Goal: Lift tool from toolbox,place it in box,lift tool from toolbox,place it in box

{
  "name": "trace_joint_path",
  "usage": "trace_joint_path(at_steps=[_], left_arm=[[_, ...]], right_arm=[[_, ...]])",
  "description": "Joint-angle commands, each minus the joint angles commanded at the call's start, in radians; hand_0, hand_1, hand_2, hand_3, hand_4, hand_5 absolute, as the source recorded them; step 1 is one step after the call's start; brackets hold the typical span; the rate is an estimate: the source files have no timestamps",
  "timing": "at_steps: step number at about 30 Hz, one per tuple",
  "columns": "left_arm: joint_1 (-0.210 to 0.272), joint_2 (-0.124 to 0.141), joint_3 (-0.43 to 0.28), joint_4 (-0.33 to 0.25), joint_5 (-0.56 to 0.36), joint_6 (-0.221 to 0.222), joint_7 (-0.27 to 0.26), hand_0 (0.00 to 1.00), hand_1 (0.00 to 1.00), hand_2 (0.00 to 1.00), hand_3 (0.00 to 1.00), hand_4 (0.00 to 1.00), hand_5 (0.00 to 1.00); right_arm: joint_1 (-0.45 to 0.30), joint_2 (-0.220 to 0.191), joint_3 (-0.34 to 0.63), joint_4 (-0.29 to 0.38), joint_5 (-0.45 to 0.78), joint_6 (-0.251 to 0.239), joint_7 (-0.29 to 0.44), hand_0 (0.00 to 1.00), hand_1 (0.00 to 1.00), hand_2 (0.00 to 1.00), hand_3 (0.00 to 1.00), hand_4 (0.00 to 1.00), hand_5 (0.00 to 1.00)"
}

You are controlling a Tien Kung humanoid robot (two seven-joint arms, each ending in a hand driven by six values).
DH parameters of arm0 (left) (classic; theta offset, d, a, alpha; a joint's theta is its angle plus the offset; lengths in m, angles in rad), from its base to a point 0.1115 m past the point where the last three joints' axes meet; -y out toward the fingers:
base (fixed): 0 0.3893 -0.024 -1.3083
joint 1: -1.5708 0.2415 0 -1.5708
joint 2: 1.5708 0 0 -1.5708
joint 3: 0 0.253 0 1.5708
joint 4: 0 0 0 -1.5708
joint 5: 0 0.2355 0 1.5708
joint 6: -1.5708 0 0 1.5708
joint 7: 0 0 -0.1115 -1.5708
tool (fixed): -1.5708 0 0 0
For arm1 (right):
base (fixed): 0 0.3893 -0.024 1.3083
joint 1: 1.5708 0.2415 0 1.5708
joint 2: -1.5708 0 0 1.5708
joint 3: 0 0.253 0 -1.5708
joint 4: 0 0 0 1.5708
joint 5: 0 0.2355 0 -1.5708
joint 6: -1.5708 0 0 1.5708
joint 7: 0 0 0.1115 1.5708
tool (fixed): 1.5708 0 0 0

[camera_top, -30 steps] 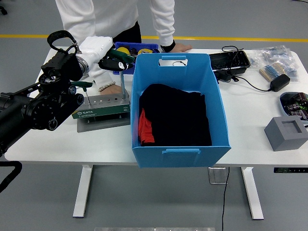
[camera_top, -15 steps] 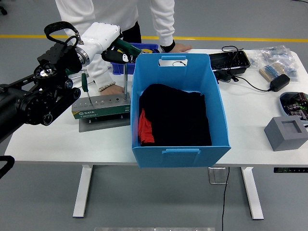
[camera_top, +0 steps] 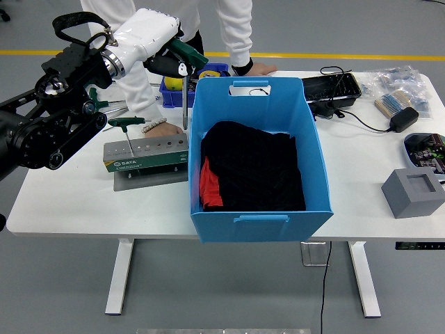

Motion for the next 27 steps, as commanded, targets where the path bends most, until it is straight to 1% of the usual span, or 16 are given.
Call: trace_joint_path(at_steps=[4,10,13,16,19,21,23,24,26,27], left_arm=[[-0.017,0.021,-0.022,-0.052,0.008,-0.001,-0.011,0.065,0.002,0.008,0.028,0.718,0.583],[-0.033,0.037,-0.062,-0.129,0.005,-0.013,-0.007,0.065,0.002,0.01,0.029,0.716,0.579],[-0.037,0.033,-0.082,-0.166,-0.004,-0.015,-0.004,0.065,0.002,0.01,0.029,0.716,0.579],[-0.036,0.018,-0.08,-0.204,-0.042,-0.013,0.0,0.066,0.002,0.011,0.029,0.714,0.576],[-0.038,0.001,-0.039,-0.234,-0.106,-0.023,-0.006,0.066,0.002,0.011,0.029,0.714,0.576],[-0.047,-0.013,0.017,-0.245,-0.16,-0.049,-0.02,0.074,0.002,0.013,0.028,0.707,0.562],[-0.056,-0.028,0.066,-0.24,-0.195,-0.072,-0.027,0.074,0.002,0.013,0.028,0.707,0.562],[-0.06,-0.04,0.101,-0.233,-0.205,-0.093,-0.028,0.074,0.002,0.013,0.028,0.707,0.562],[-0.063,-0.056,0.146,-0.22,-0.217,-0.114,-0.029,0.082,0.002,0.02,0.037,0.703,0.556],[-0.063,-0.071,0.169,-0.203,-0.228,-0.125,-0.03,0.082,0.002,0.02,0.037,0.703,0.556]], right_arm=[[-0.003,0.001,0.001,0.0,-0.002,-0.001,0.0,0.648,0.63,0.707,0.551,0.779,0.673],[-0.006,0.002,0.003,0.002,-0.007,-0.002,-0.001,0.648,0.631,0.708,0.551,0.779,0.672],[-0.007,0.002,0.004,0.002,-0.008,-0.002,-0.001,0.648,0.631,0.708,0.551,0.779,0.672],[-0.009,0.003,0.007,0.003,-0.014,-0.003,-0.003,0.648,0.632,0.711,0.551,0.779,0.672],[-0.008,0.002,0.009,0.003,-0.018,-0.003,-0.004,0.648,0.632,0.711,0.551,0.779,0.672],[-0.006,0.002,0.011,0.003,-0.024,-0.003,-0.006,0.648,0.632,0.707,0.551,0.779,0.672],[-0.003,0.0,0.012,0.003,-0.025,-0.002,-0.006,0.648,0.632,0.707,0.551,0.779,0.672],[-0.002,-0.001,0.012,0.003,-0.025,-0.002,-0.006,0.648,0.632,0.707,0.551,0.779,0.672],[0.001,-0.002,0.012,0.002,-0.024,-0.001,-0.007,0.648,0.63,0.707,0.551,0.779,0.672],[0.004,-0.004,0.012,0.002,-0.024,-0.001,-0.006,0.648,0.63,0.707,0.551,0.779,0.672]])
